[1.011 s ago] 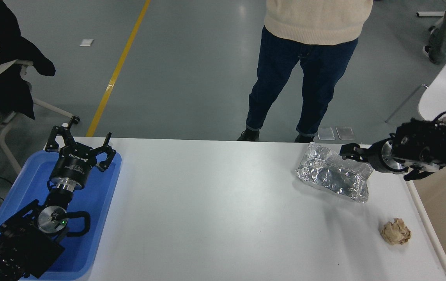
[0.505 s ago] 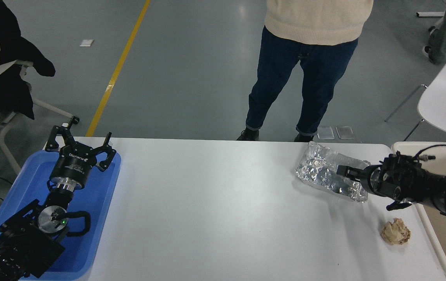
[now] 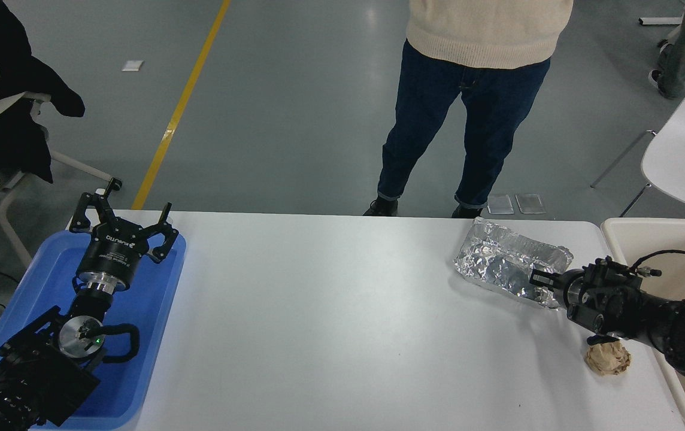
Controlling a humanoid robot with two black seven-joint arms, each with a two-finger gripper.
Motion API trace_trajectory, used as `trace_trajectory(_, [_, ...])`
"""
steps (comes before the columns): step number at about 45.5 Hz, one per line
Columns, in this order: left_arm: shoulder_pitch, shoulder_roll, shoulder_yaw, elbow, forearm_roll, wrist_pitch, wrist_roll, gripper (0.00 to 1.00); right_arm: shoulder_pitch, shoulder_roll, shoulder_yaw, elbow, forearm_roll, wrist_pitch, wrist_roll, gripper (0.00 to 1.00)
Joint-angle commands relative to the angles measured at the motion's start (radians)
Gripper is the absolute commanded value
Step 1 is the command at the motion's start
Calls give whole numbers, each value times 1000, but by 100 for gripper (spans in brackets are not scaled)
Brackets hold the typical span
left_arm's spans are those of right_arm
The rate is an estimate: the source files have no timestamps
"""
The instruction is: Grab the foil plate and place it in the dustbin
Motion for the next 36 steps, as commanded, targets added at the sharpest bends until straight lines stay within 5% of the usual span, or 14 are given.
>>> trace_trajectory(1, [0, 2, 0, 0, 0, 0, 0, 100, -18, 3, 3, 5, 11, 5, -36, 0])
trace_trajectory(16, [0, 0, 0, 0, 0, 0, 0, 100, 3, -20, 95, 69, 8, 10, -34, 0])
trace_trajectory(24, [1, 0, 0, 0, 0, 0, 2, 100, 205, -170, 95, 416, -44, 14, -26, 0])
trace_trajectory(36, [1, 0, 0, 0, 0, 0, 2, 100, 499, -255, -14, 799, -179, 22, -28, 0])
